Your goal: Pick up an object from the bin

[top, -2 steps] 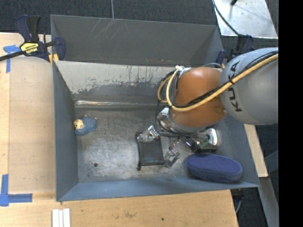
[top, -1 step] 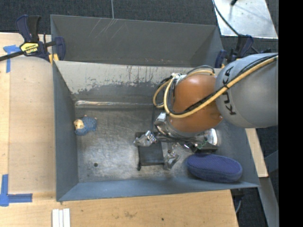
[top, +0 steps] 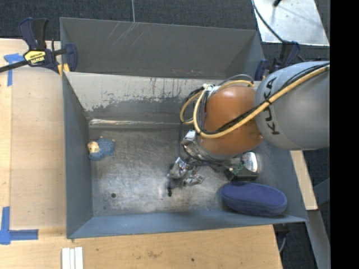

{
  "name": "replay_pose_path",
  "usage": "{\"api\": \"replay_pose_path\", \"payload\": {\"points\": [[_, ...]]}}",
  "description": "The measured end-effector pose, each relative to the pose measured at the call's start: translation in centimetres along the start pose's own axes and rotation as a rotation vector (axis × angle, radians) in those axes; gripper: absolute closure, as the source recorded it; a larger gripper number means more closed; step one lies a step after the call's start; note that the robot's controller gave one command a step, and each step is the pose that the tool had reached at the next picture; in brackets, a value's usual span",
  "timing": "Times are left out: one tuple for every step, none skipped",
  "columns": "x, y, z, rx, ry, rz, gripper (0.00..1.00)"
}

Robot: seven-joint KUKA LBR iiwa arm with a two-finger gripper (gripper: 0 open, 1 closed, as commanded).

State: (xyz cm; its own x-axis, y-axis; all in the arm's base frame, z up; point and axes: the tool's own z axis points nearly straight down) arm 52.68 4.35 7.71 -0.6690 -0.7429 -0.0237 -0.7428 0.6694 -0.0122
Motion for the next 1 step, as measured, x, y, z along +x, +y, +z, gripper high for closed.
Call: {"api": "replay_pose_path", "payload": {"points": [[0.60, 0.10, 0.38, -0.007, 0.017, 0.001, 0.00]]}}
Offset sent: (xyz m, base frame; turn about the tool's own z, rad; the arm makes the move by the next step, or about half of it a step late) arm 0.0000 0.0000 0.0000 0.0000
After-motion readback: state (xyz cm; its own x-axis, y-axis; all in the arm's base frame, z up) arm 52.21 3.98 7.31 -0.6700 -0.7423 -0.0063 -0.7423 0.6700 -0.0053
